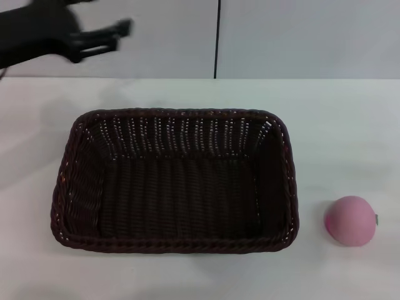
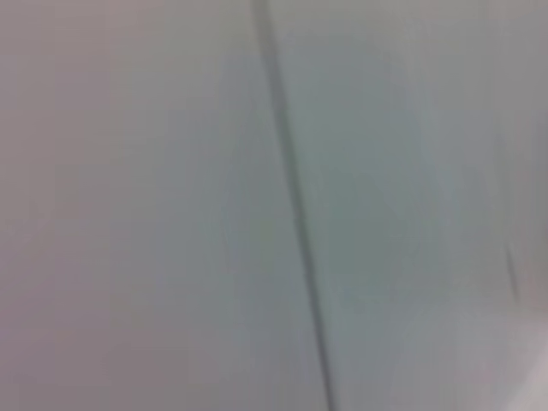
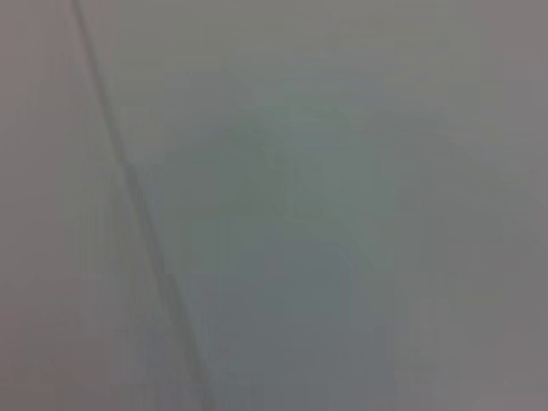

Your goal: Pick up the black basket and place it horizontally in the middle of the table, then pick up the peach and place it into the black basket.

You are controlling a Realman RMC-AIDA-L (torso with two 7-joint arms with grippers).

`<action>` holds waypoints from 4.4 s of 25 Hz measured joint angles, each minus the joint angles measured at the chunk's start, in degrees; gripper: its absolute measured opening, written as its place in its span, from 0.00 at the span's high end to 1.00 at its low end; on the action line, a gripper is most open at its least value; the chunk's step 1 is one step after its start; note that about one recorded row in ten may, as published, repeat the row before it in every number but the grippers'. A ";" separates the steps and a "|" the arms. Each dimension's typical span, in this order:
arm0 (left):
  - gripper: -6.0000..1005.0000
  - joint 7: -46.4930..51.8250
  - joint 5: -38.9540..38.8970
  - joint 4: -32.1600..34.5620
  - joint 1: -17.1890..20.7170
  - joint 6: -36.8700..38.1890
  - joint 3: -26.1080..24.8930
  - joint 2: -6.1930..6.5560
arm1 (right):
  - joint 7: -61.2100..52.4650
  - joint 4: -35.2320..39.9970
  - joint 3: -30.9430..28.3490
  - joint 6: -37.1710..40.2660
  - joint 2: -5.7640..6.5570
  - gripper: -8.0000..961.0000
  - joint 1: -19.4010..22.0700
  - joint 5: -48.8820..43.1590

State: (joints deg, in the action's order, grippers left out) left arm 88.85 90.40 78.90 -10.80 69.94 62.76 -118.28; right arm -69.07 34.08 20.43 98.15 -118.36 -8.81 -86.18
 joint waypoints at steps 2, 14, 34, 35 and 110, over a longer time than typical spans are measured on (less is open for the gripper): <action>0.22 -7.64 -11.65 -5.60 4.77 0.57 -0.92 -0.05 | -13.38 13.54 -0.02 2.85 -0.25 0.36 0.43 -6.57; 0.22 -22.01 -23.81 -21.22 9.56 2.05 -3.01 0.11 | -61.25 47.15 2.29 21.25 2.19 0.36 -12.99 -44.24; 0.22 -21.34 -24.20 -22.64 9.78 2.34 -4.49 0.09 | -67.75 22.31 21.63 3.27 0.16 0.38 -24.15 -59.78; 0.22 -21.31 -24.21 -22.55 9.75 2.41 -4.49 0.08 | -68.22 21.99 22.97 2.73 0.16 0.38 -24.34 -60.07; 0.22 -43.29 -32.73 -53.89 6.91 20.09 -17.08 0.09 | -0.88 9.63 44.55 -17.35 -1.00 0.30 1.06 27.13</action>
State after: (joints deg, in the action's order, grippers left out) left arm 45.56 57.67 25.01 -3.89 90.03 45.68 -118.19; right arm -69.95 43.71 64.98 80.81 -119.36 -7.75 -59.05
